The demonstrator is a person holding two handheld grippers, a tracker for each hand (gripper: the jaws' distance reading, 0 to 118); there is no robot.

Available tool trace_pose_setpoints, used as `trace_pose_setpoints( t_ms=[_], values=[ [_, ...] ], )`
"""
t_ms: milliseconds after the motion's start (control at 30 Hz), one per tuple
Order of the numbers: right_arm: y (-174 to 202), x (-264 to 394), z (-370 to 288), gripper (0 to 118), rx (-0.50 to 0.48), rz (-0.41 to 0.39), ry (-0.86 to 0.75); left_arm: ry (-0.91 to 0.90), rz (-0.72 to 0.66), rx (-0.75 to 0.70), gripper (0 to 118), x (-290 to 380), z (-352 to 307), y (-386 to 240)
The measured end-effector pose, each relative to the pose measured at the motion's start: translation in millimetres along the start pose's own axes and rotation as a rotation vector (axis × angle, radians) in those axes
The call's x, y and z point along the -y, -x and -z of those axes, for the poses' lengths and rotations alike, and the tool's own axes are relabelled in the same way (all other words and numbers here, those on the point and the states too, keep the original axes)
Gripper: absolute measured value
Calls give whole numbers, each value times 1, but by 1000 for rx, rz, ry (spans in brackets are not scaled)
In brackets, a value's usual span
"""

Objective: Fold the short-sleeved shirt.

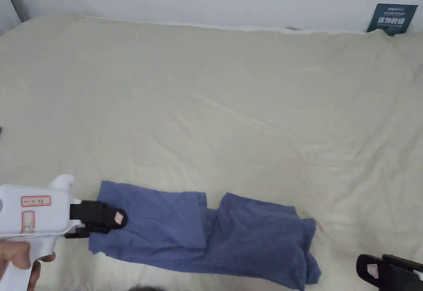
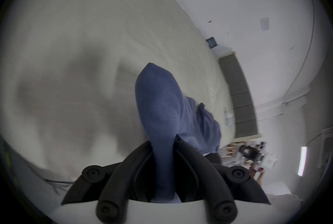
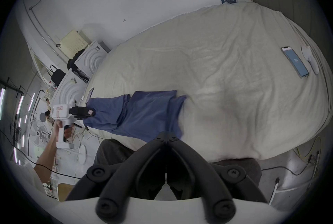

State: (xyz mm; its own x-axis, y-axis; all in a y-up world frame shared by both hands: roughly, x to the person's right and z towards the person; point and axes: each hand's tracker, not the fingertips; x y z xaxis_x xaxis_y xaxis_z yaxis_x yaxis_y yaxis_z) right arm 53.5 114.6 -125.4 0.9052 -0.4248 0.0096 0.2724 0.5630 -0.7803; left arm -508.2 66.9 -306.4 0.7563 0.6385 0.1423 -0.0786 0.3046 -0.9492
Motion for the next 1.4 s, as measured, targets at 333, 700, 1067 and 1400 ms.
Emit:
trace_pose_setpoints(
  t_ms=[333, 700, 1067, 1400],
  values=[
    [-17, -3, -25, 0, 161, -114, -87, 29, 379, -411, 6, -11, 19, -167],
    [-58, -2, -58, 0, 288, -144, -165, 229, 688, -561, 6, 20, 153, -297],
    [-91, 11, -77, 0, 281, -7, -181, 260, 772, -419, 108, 55, 284, -418],
    [-93, 6, -70, 0, 241, -15, -165, -17, 585, -752, 1, 32, 161, -273]
  ],
)
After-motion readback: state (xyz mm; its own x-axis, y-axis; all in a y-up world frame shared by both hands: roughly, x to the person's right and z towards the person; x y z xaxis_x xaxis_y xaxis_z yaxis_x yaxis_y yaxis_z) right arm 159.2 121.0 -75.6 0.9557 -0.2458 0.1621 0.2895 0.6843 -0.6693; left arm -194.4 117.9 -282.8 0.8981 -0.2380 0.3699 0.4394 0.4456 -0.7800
